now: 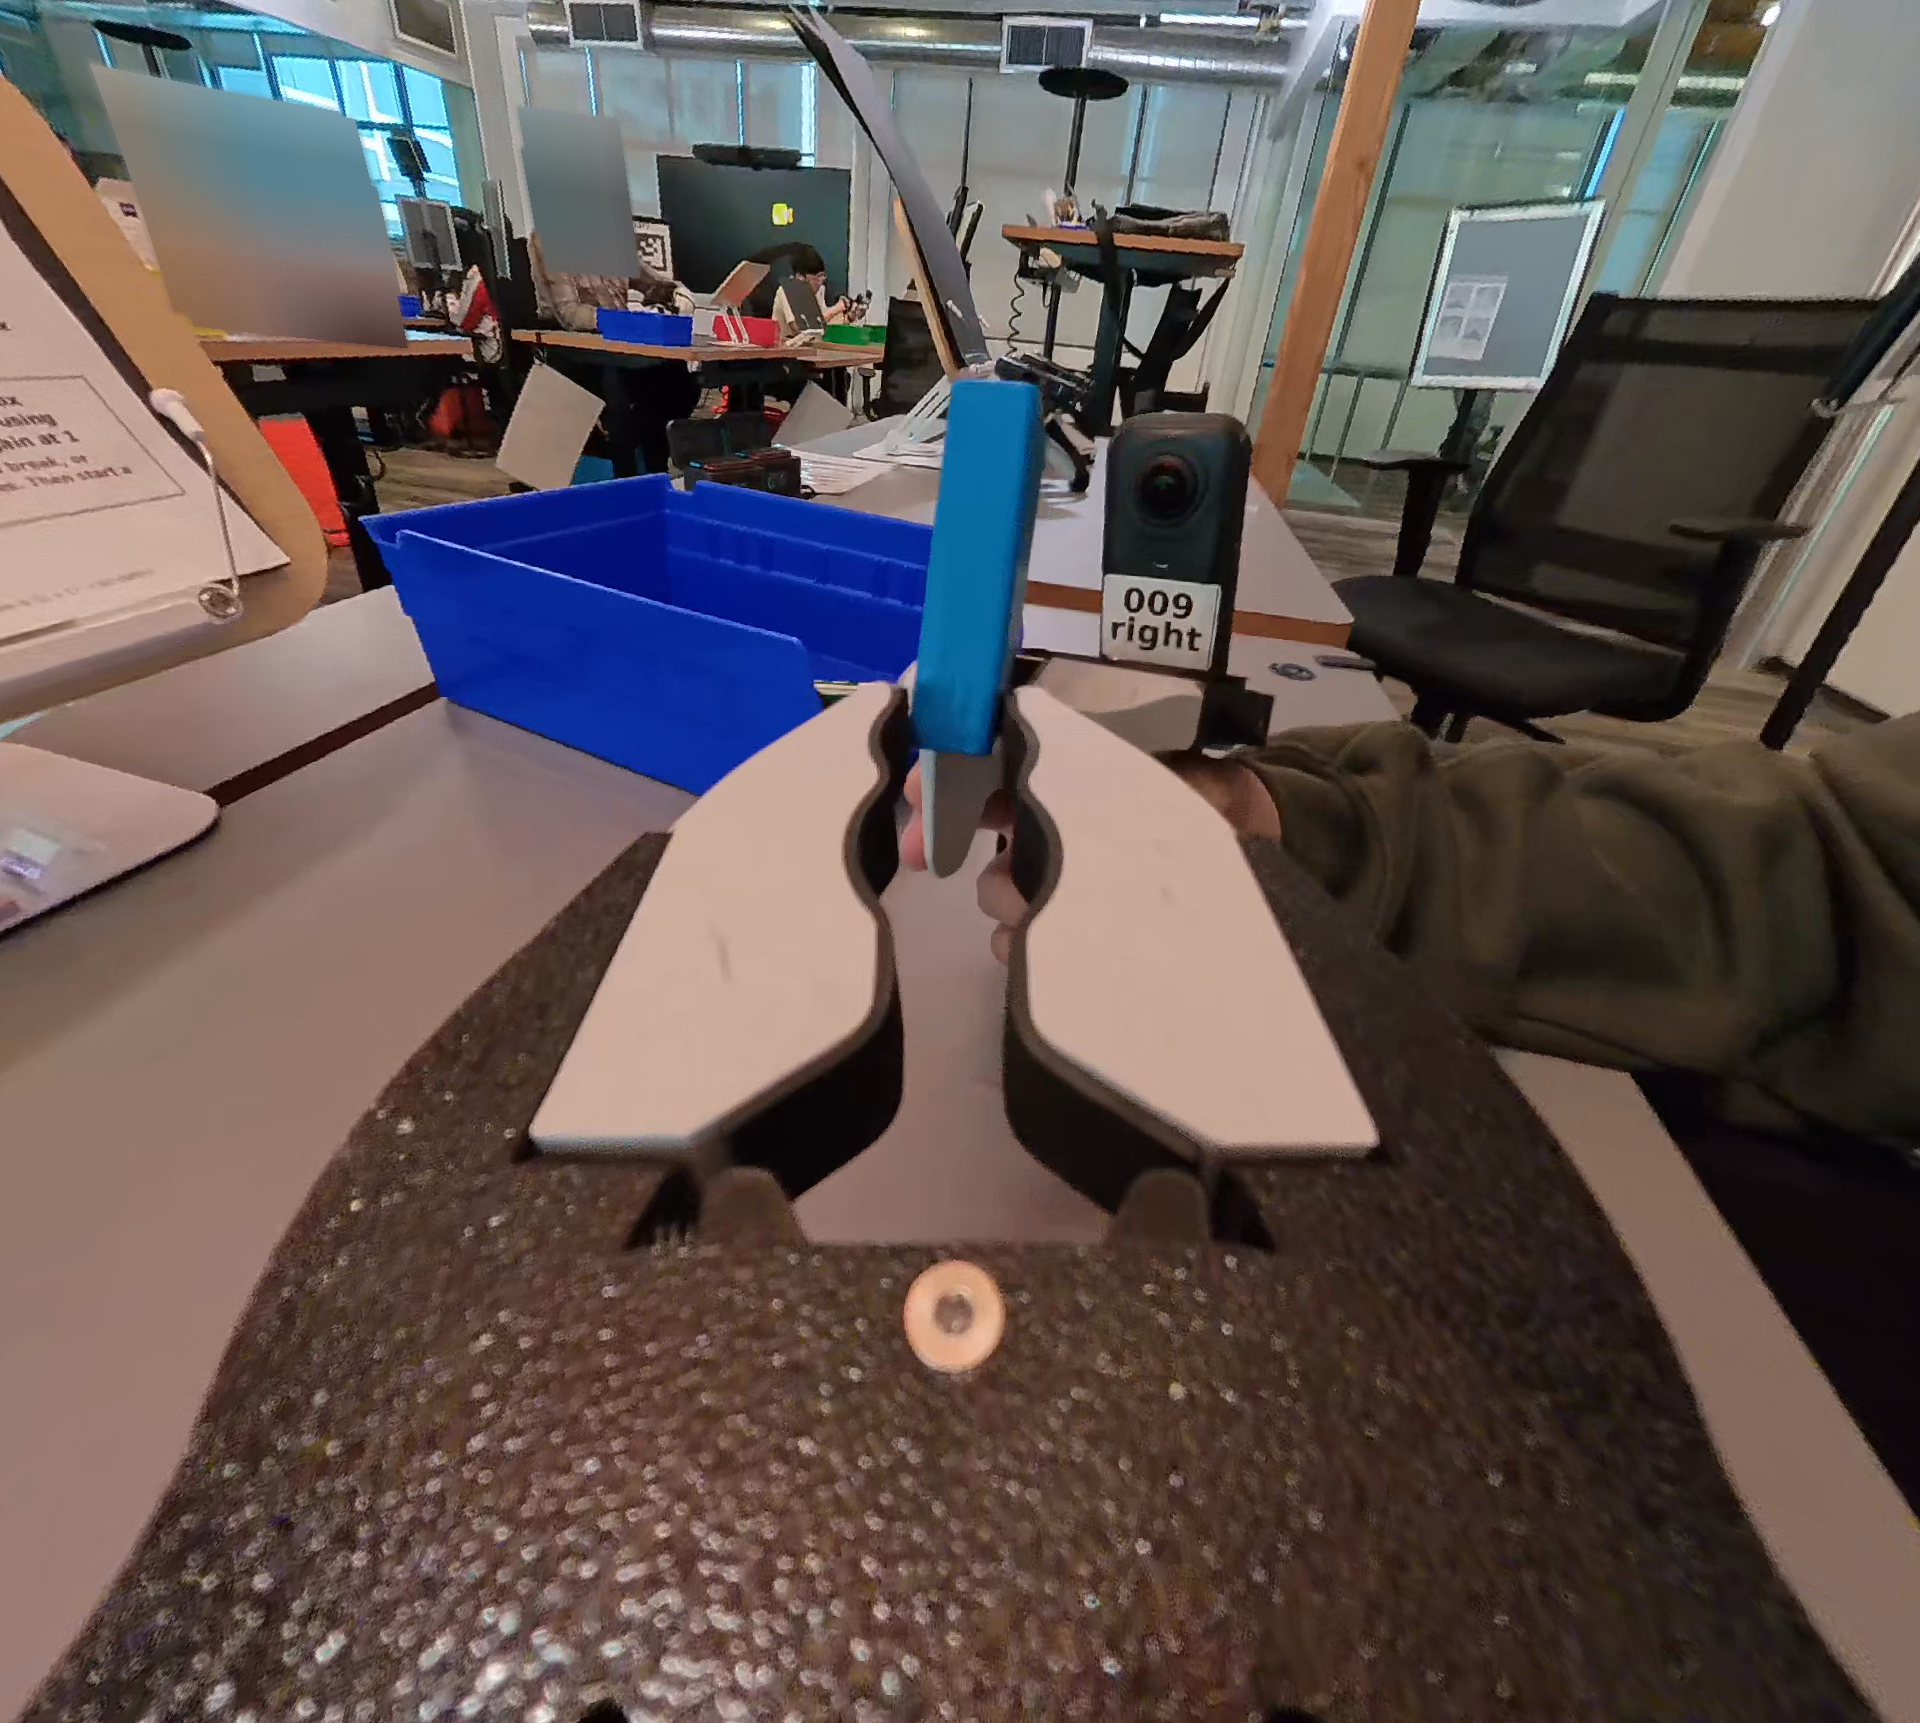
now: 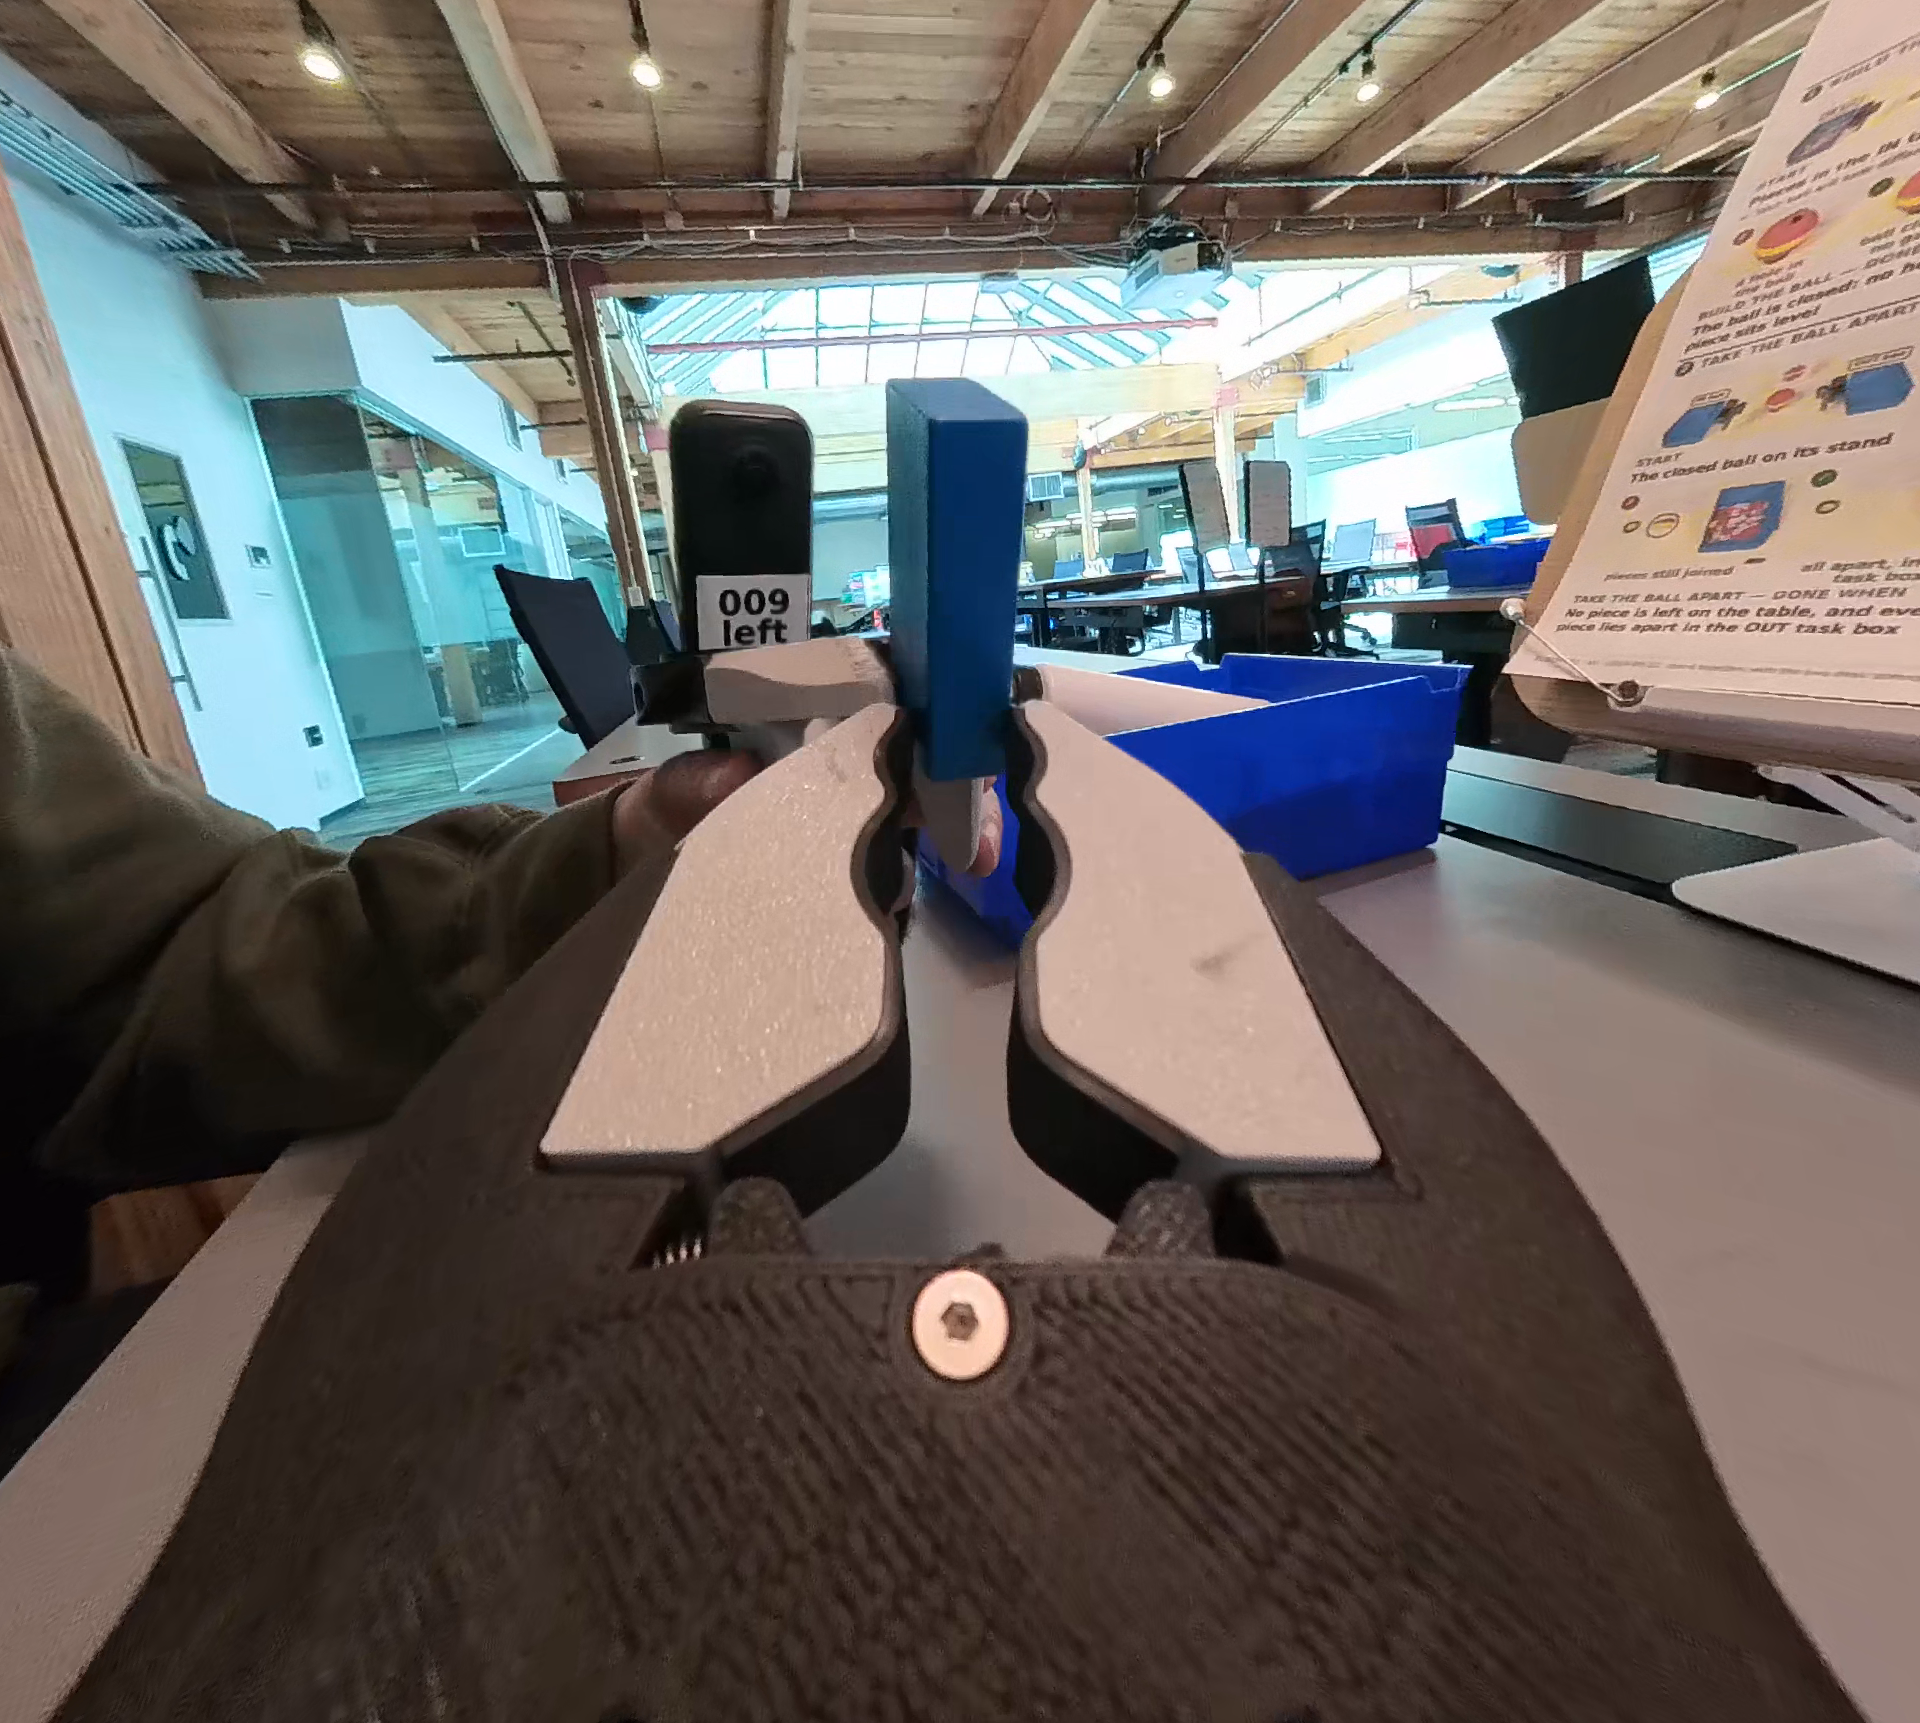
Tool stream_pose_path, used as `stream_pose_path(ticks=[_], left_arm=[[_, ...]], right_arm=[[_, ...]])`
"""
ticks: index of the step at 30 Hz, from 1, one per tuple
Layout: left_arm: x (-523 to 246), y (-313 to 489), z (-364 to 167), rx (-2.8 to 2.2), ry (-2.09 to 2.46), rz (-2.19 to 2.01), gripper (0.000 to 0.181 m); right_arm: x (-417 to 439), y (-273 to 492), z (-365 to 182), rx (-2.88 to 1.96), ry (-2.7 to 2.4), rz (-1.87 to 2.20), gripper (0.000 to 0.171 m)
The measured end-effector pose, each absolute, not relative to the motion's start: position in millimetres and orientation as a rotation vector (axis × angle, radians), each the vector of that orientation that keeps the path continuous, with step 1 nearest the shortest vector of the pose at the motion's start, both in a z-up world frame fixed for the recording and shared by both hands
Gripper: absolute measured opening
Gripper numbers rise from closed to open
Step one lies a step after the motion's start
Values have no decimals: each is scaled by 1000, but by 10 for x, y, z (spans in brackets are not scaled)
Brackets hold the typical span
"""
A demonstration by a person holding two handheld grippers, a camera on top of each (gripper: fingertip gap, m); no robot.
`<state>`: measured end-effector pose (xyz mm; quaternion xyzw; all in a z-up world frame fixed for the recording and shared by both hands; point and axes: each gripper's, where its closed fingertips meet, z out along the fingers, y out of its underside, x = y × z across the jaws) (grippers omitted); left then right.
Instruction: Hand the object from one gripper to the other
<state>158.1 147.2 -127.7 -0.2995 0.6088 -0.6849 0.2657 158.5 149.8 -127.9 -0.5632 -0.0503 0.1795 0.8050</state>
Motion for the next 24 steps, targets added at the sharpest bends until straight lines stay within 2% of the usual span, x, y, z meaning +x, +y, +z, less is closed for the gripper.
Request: stream_pose_path(ticks=[6,8,10,14,18,24], left_arm=[[1605,1533,-1354,-761,1716,-1654,15],[1623,1608,-1433,-757,1773,-1539,15],[1596,1654,-1542,-695,1876,-1389,15],[1491,1673,-1744,-598,2077,-1210,15],[1409,1641,-1839,-533,2171,-1182,15],[1382,1648,-1835,-512,2175,-1216,15]], right_arm=[[1640,1522,-1352,-1262,-112,301,21],[1740,1490,-1318,-1263,-104,184,46],[1759,1452,-1329,-1299,-159,98,52],[1644,1441,-1497,-1418,-362,-50,49],[1506,1486,-1702,-1509,-500,-77,23],[1452,1501,-1727,-1529,-515,-20,20]])
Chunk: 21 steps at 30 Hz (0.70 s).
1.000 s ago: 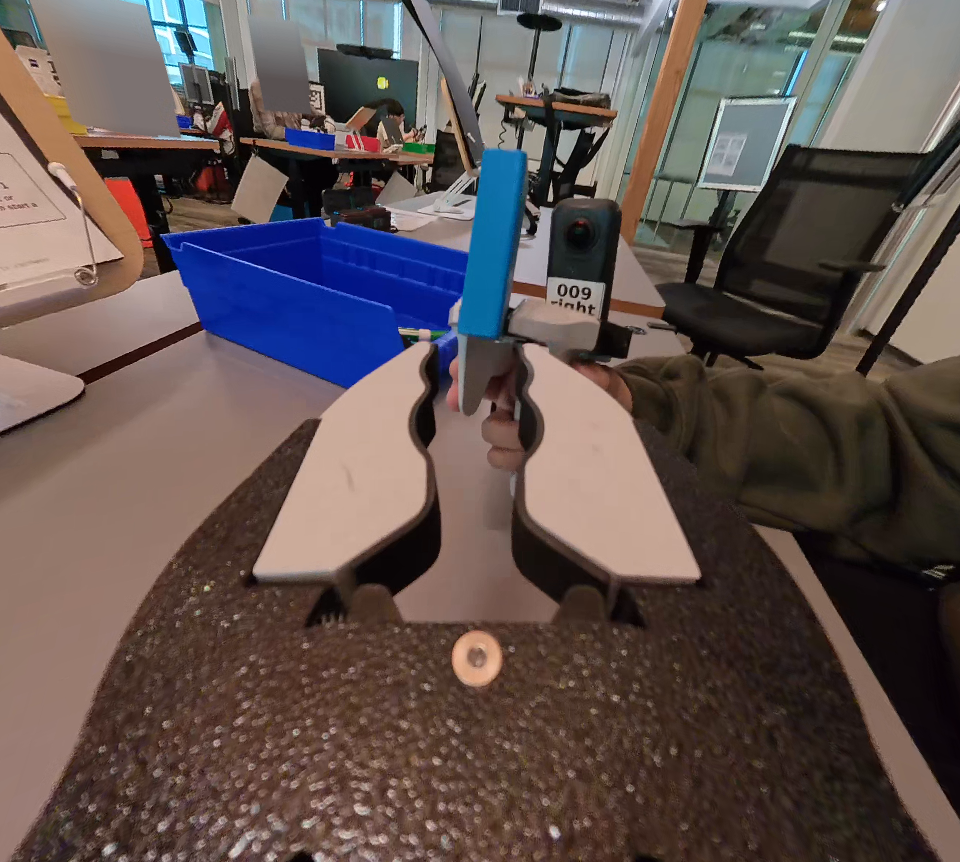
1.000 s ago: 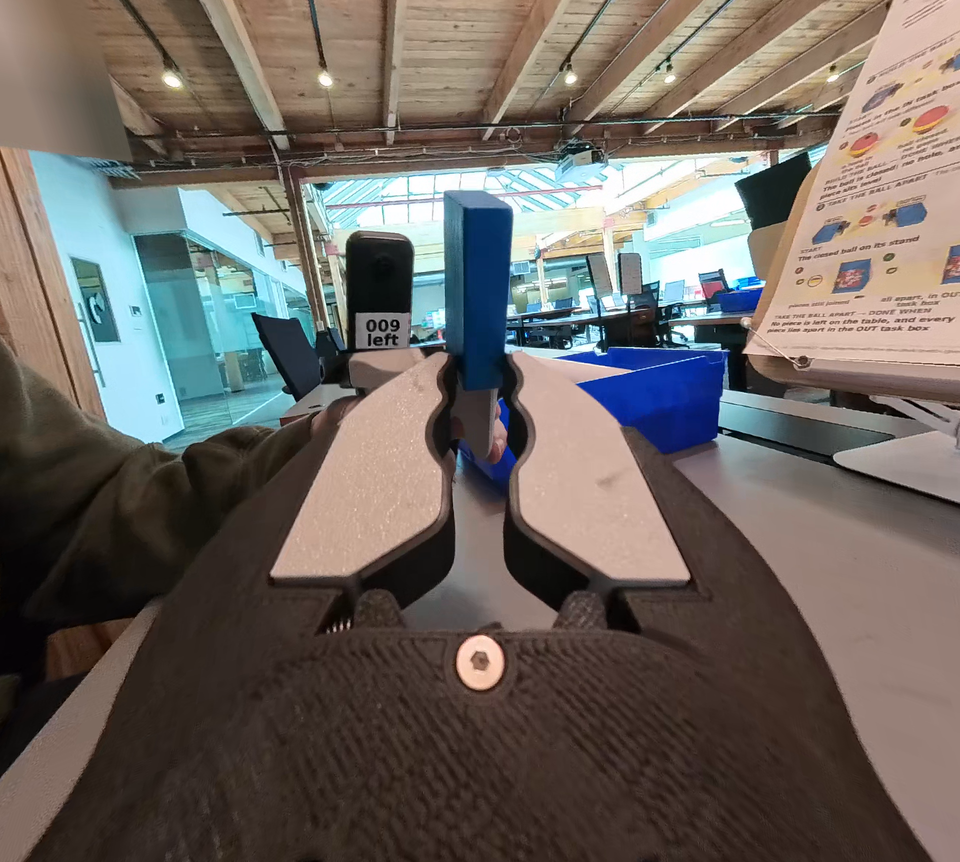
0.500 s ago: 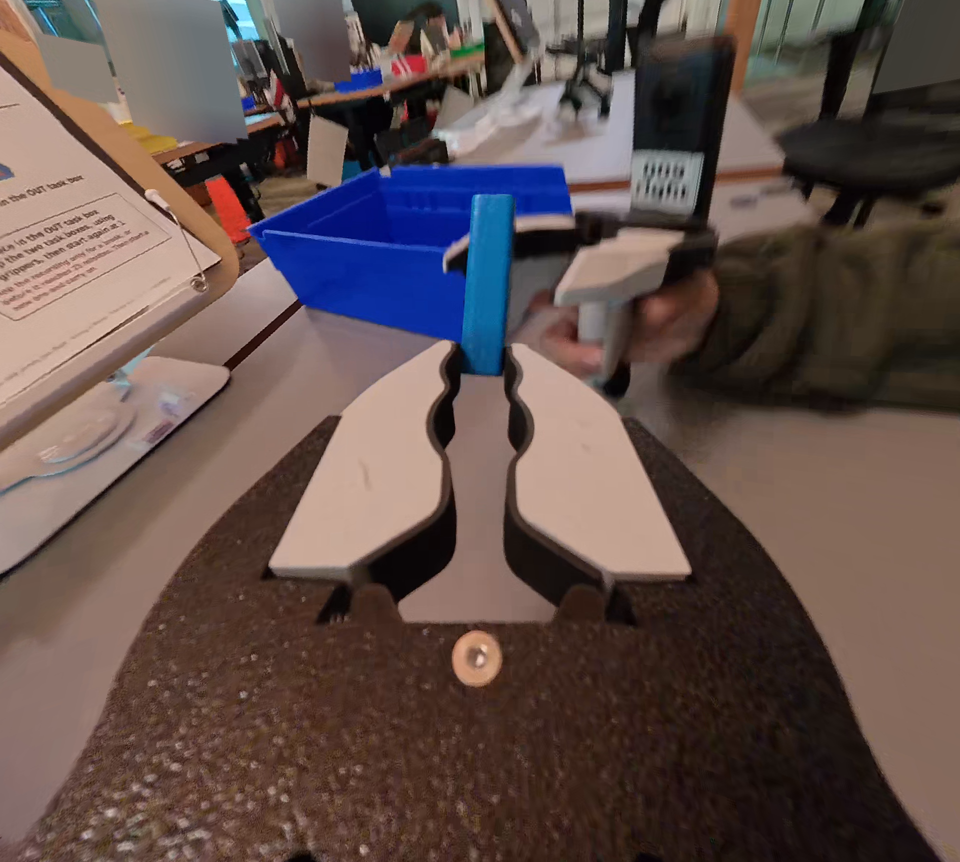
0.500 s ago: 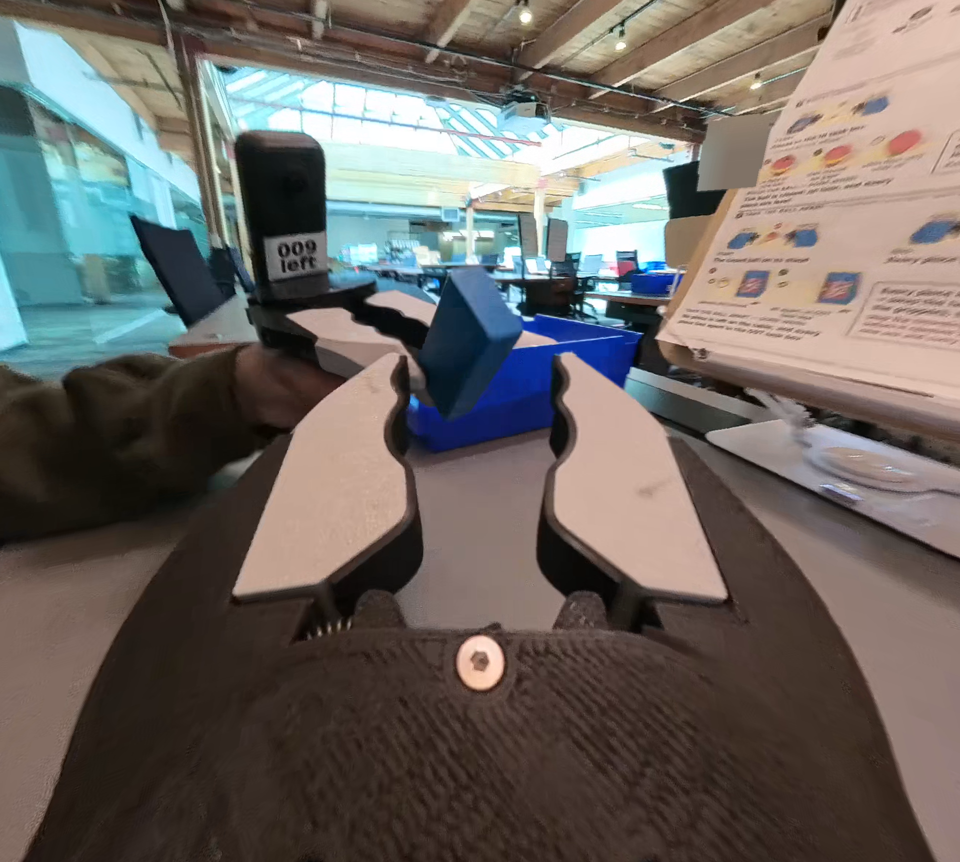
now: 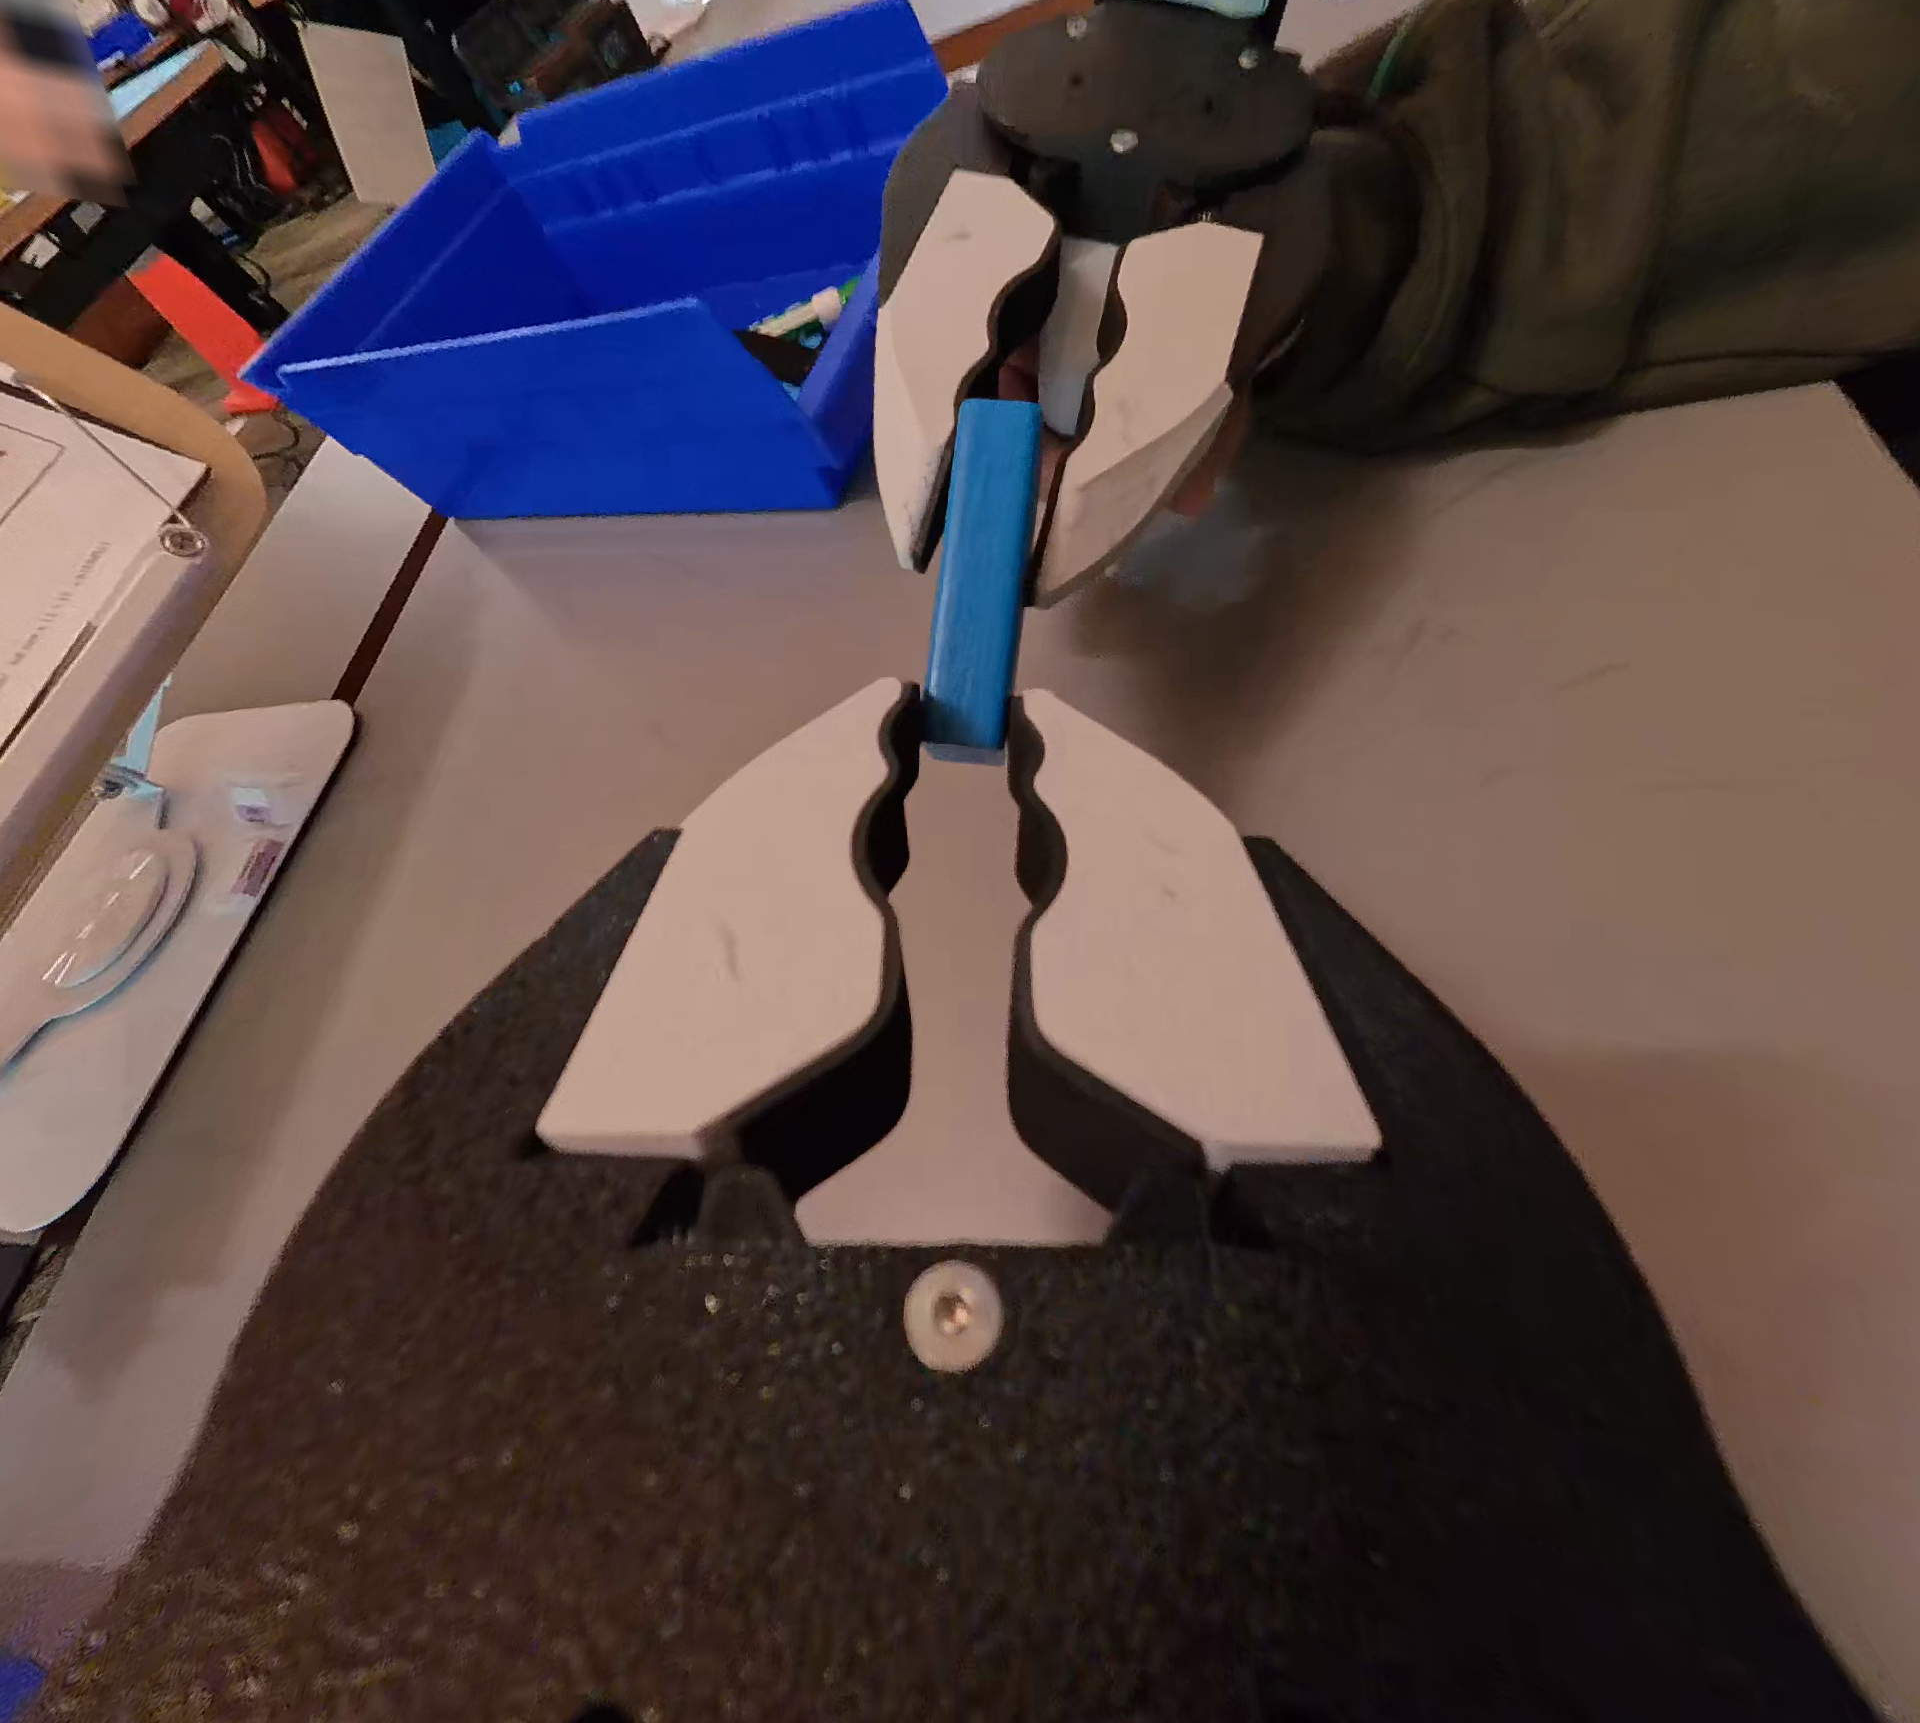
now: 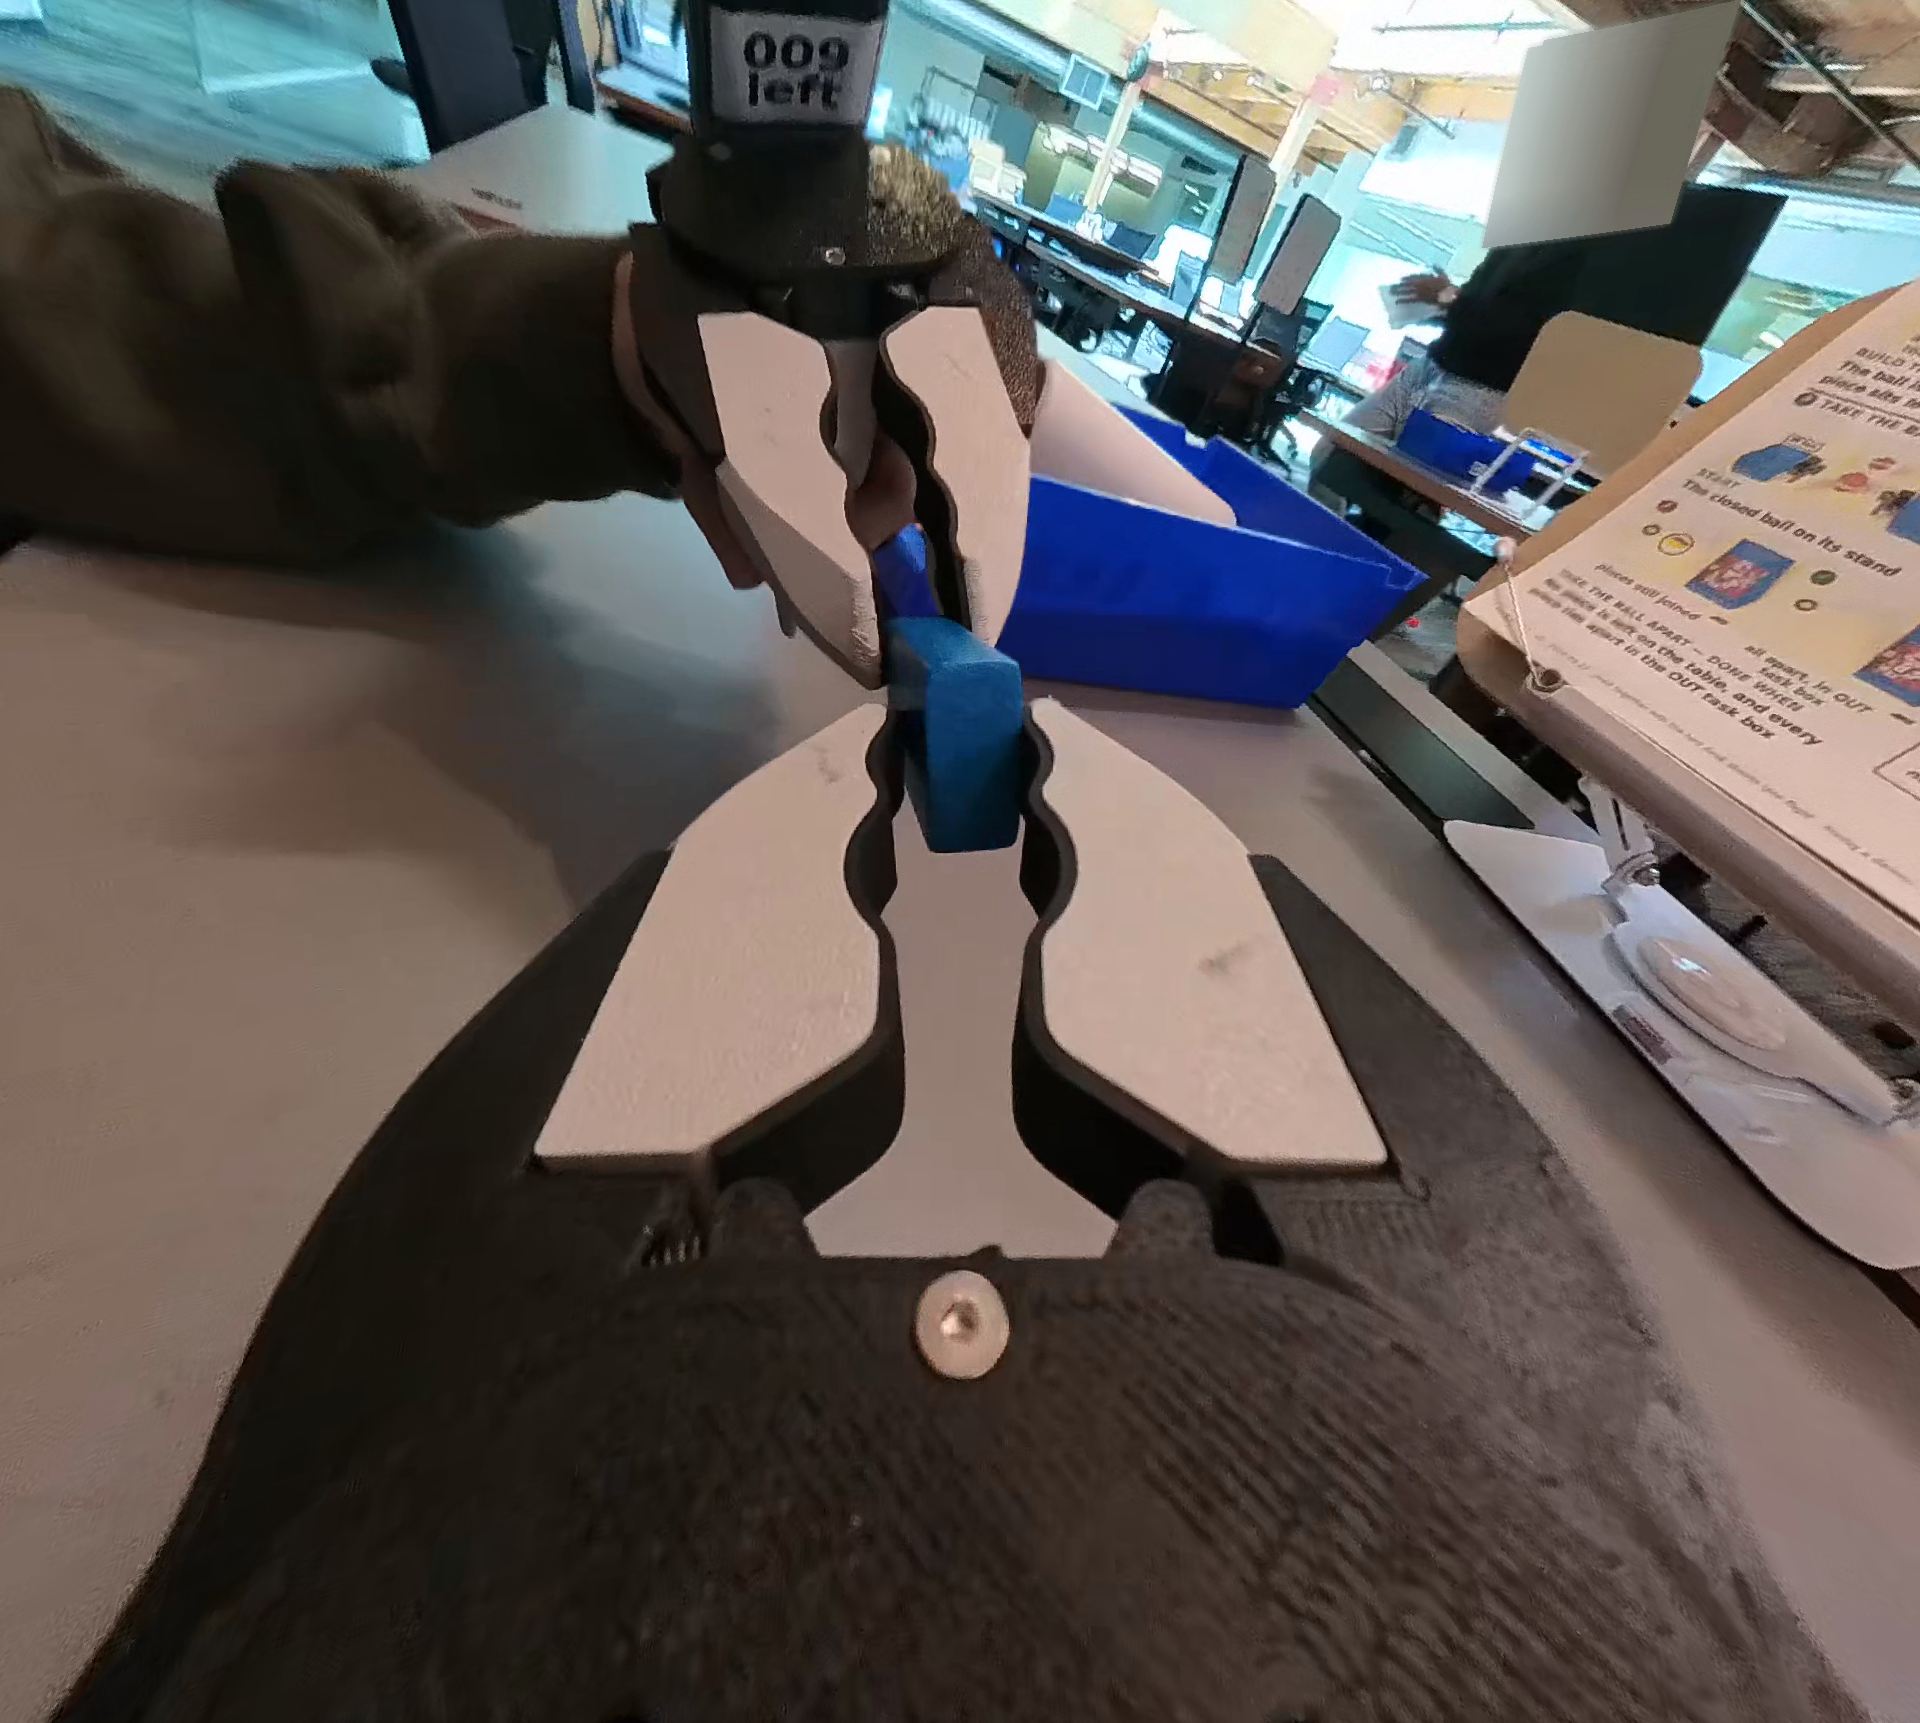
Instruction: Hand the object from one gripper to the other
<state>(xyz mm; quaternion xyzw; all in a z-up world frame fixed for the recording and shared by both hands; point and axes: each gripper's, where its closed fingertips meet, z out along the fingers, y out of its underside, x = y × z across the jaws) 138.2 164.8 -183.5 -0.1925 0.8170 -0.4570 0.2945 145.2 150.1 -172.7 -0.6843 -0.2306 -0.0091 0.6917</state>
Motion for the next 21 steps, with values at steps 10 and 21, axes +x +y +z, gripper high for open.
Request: stream_pose_path(ticks=[10,21], left_arm=[[1486,1565,-1335,-728,1804,-1729,38],[1516,1427,-1226,-715,1687,-1816,21]], right_arm=[[1639,1325,-1125,-1145,-165,289,16],[1531,1364,-1132,-1103,-162,412,17]])
